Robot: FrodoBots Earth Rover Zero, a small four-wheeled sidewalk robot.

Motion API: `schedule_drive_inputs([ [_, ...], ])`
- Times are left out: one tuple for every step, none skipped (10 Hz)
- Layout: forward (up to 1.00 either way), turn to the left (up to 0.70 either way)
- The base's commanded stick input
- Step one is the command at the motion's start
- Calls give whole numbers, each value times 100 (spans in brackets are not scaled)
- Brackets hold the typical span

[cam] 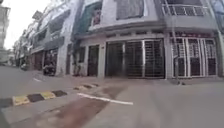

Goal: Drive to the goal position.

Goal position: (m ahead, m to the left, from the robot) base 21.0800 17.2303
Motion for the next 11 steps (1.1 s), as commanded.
schedule_drive_inputs([
  [100, 45],
  [100, 45],
  [100, 45],
  [100, 45],
  [100, 45],
  [100, 45],
  [100, 45],
  [100, 38],
  [100, 10],
  [100, 5],
  [100, 0],
])
